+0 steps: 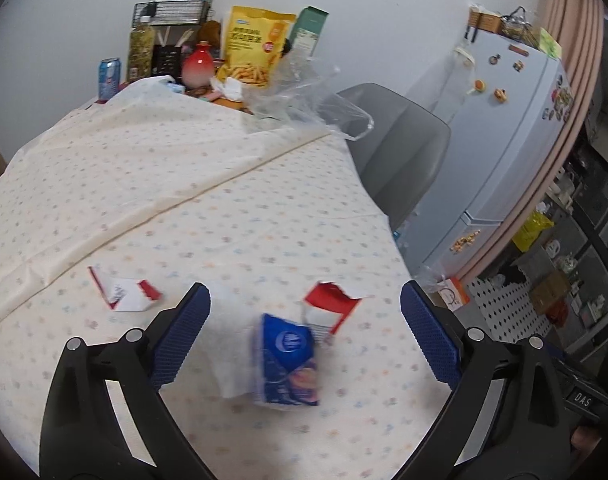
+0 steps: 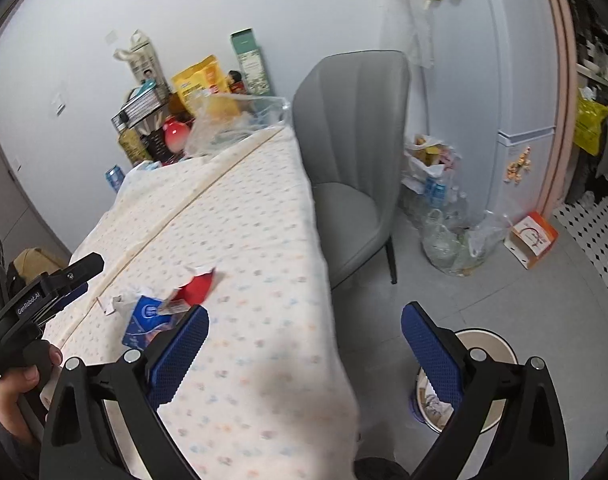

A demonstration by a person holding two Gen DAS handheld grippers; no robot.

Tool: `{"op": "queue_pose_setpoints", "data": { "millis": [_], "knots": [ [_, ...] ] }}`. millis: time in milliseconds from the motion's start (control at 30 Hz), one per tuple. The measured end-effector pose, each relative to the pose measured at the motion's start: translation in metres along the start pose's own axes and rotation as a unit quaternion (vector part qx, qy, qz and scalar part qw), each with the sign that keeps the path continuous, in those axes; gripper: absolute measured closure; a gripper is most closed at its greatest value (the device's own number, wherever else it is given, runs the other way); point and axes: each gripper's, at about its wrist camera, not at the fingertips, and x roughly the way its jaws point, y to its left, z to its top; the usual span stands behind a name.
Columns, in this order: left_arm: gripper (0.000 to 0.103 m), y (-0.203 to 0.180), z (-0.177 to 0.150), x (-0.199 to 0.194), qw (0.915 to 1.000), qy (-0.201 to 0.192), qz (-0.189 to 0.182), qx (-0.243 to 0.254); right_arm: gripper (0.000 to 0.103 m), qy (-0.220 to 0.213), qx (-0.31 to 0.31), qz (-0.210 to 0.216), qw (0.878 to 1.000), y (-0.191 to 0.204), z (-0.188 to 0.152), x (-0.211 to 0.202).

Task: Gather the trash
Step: 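Move both tools back over the table toward the red-and-white paper scraps, then grasp a red-and-white paper strip with the left tool while the right tool grasps another scrap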

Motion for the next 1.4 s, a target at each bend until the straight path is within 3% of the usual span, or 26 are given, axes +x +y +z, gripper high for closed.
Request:
{"op": "queue_pose_setpoints", "data": {
  "millis": [533,900,1133,1233,1300,1400],
  "knots": [
    [0.038,0.103,0.004,-0.005,0.9959,0.007,0.054,-0.072,0.032,0.042,-0.049,0.048,0.997,0.066,0.01,0.059],
    [0.055,0.161,0.012,0.02,0.9856,0.033,0.07,-0.15,0.036,0.064,-0.052,0.054,0.995,0.078,0.018,0.095],
    [0.063,0.171,0.003,0.043,0.9807,0.054,0.077,-0.172,0.036,0.077,-0.042,0.054,0.995,0.075,0.022,0.112],
    [0.073,0.17,-0.001,0.051,0.9798,0.058,0.078,-0.175,0.036,0.082,-0.042,0.055,0.994,0.074,0.021,0.116],
    [0.095,0.169,-0.004,0.055,0.979,0.063,0.084,-0.175,0.036,0.085,-0.041,0.058,0.994,0.073,0.02,0.118],
    [0.1,0.16,-0.003,0.049,0.981,0.054,0.097,-0.159,0.032,0.088,-0.047,0.061,0.993,0.073,0.018,0.12]
  ]
}}
